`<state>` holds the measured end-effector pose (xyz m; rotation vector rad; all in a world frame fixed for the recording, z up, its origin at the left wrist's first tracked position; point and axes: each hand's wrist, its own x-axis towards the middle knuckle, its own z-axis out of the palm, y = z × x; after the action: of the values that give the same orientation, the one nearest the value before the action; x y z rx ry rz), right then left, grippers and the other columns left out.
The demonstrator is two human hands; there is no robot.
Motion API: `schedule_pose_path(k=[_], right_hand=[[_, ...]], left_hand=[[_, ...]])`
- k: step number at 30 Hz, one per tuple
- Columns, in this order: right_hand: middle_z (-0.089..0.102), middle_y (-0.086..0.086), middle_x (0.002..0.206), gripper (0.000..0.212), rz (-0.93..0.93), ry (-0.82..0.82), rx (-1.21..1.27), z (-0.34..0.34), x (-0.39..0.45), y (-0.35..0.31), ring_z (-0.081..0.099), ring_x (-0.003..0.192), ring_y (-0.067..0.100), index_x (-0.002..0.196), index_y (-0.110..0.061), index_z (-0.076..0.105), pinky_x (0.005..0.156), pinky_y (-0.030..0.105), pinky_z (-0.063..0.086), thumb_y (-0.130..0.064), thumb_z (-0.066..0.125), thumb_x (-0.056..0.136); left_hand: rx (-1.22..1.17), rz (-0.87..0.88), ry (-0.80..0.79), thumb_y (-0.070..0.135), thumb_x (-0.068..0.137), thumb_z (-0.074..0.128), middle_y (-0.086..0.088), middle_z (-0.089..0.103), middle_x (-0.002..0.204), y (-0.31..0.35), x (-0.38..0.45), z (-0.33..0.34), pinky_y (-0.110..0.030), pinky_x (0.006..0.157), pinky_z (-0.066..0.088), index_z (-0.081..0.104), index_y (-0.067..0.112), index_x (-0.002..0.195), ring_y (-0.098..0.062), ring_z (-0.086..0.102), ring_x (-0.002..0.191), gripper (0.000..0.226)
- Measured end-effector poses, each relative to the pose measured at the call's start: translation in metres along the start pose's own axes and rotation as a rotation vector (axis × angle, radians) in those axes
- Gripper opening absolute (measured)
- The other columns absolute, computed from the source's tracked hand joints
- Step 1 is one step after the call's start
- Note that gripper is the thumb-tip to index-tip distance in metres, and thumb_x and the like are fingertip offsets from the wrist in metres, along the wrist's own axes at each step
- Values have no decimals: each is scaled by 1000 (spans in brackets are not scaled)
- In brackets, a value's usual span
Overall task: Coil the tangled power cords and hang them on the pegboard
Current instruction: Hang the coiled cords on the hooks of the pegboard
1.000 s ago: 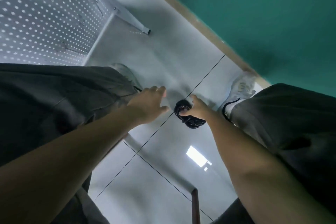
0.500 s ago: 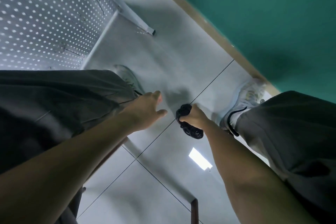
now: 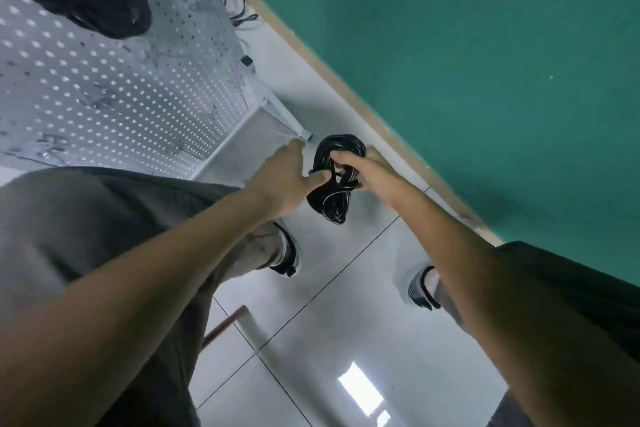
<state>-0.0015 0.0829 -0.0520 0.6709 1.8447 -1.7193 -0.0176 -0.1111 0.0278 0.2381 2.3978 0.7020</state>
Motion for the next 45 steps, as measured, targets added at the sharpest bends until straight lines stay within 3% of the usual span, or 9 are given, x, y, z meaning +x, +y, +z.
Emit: schedule_pose_path(k=[5, 8, 11, 15, 19, 26, 33, 38, 45], right_hand=[[74, 2, 100, 36, -213, -90, -25, 12, -76, -127, 72, 95, 17, 109, -15, 68, 93, 46, 60, -41, 76, 86], [74, 5, 104, 53, -305, -104, -82, 25, -124, -183, 73, 99, 21, 117, -11, 66, 84, 38, 62, -47, 75, 80], [72, -4, 93, 29, -381, -143, -104, 36, -169, -227, 70, 89, 10, 110, -19, 65, 70, 25, 56, -41, 70, 92], [75, -3, 96, 50, -520, -167, -124, 50, -217, -276, 70, 94, 12, 119, -15, 64, 81, 31, 55, -52, 74, 86], [72, 9, 116, 74, -641, -199, -66, 60, -259, -316, 68, 104, 16, 130, -6, 60, 97, 38, 52, -58, 75, 80], [76, 1, 109, 41, -828, -138, -34, 78, -318, -355, 69, 96, 11, 126, -7, 64, 92, 32, 54, -38, 65, 98], [77, -1, 106, 32, -942, 9, -19, 97, -356, -381, 70, 89, 13, 116, -20, 73, 99, 47, 57, -44, 67, 96], [78, -8, 101, 26, -1021, -41, -52, 104, -373, -404, 72, 83, 3, 117, -20, 73, 81, 24, 57, -35, 57, 104], [76, -1, 115, 30, -1072, -90, -96, 110, -394, -459, 72, 100, 14, 122, -16, 70, 85, 34, 55, -32, 50, 108]], left_hand=[[-301, 109, 159, 50, 94, 69, -9, 59, 141, 39, -34, -78, -42, 107, 49, 41, 11, 150, -28, 59, 128, 74], [-378, 165, 293, 49, 91, 73, -3, 65, 125, 58, -70, -118, -40, 99, 53, 52, 12, 136, -22, 64, 112, 62], [-402, 216, 418, 55, 88, 74, -1, 68, 118, 72, -108, -156, -42, 96, 54, 59, 14, 128, -22, 66, 109, 59], [-537, 279, 489, 75, 66, 71, 1, 70, 113, 89, -158, -202, -50, 86, 62, 65, 17, 120, -22, 73, 100, 80], [-597, 342, 576, 54, 84, 77, 3, 71, 109, 109, -200, -241, -47, 85, 60, 67, 19, 115, -21, 73, 97, 47], [-692, 394, 731, 42, 85, 81, 6, 70, 102, 135, -257, -289, -52, 92, 60, 70, 19, 113, -23, 73, 102, 38], [-818, 456, 753, 27, 97, 72, 6, 73, 82, 155, -297, -303, -36, 69, 65, 62, 8, 118, -12, 76, 76, 30], [-742, 480, 766, 26, 99, 69, 5, 69, 86, 166, -321, -324, -22, 60, 58, 56, 9, 118, -5, 74, 71, 29], [-268, 406, 886, 46, 93, 71, 1, 72, 95, 184, -355, -387, -18, 62, 53, 65, 15, 109, -13, 71, 83, 35]])
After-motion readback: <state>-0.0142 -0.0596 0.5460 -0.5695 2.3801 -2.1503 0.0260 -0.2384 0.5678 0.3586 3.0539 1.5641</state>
